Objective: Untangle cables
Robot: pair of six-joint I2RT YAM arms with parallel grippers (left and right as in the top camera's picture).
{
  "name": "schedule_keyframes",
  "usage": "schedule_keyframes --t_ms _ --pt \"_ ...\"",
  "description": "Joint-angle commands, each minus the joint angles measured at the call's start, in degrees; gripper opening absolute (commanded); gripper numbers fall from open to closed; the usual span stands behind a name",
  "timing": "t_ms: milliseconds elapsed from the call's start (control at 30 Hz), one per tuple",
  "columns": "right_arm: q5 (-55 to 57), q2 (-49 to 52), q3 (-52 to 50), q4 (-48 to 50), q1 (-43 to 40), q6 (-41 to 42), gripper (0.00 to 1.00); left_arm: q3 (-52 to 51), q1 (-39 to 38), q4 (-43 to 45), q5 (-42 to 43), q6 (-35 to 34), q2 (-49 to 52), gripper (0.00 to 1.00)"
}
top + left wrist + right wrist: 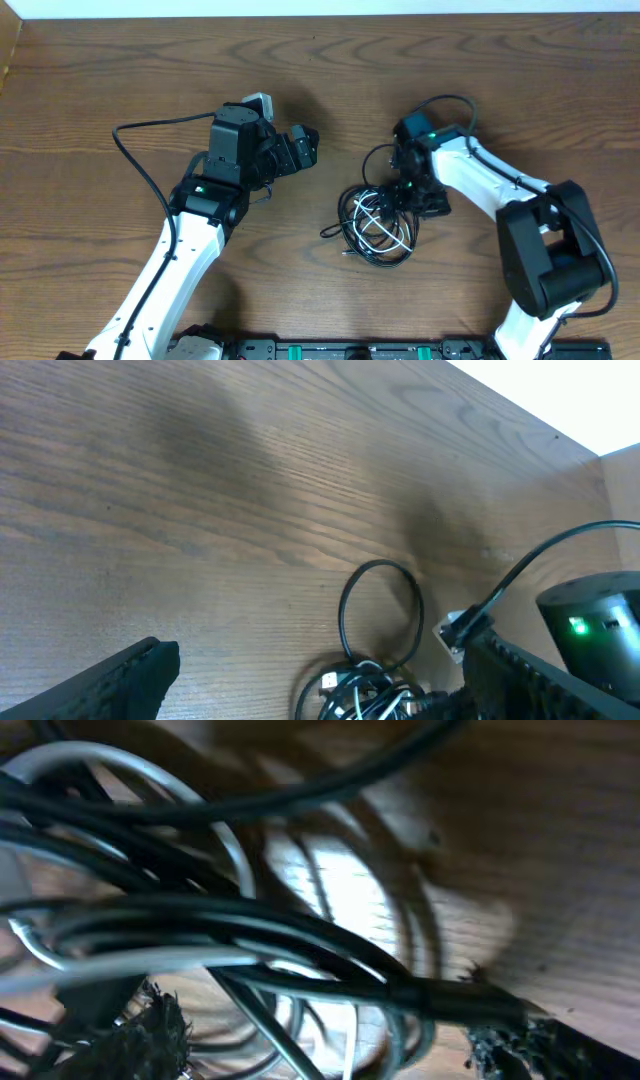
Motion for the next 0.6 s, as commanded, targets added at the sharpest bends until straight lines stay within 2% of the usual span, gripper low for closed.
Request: schedule_keyframes --t_ms 0,133,300,433,567 --pt "6.8 3.7 -0.6 -0.5 2.1 6.7 0.84 1.4 -0.1 0.0 0.6 0.6 0.2 0.97" --pt "13.0 4.6 -0.6 -2.6 2.4 12.1 0.85 1.4 -0.1 0.0 0.6 0.5 0.2 0.97" --pt "9.7 3.5 0.5 -3.7 2.1 12.2 0.79 1.4 -0.1 0.0 0.6 0.6 0.2 0.97" --pt "9.5 -0.8 2.1 -6.8 1.2 14.1 0.77 1.4 -0.1 0.0 0.6 0.6 0.2 0.97" --pt "9.2 -10.1 2.8 -8.6 0.1 19.3 0.79 1.4 -0.1 0.0 0.6 0.5 0.2 0.97"
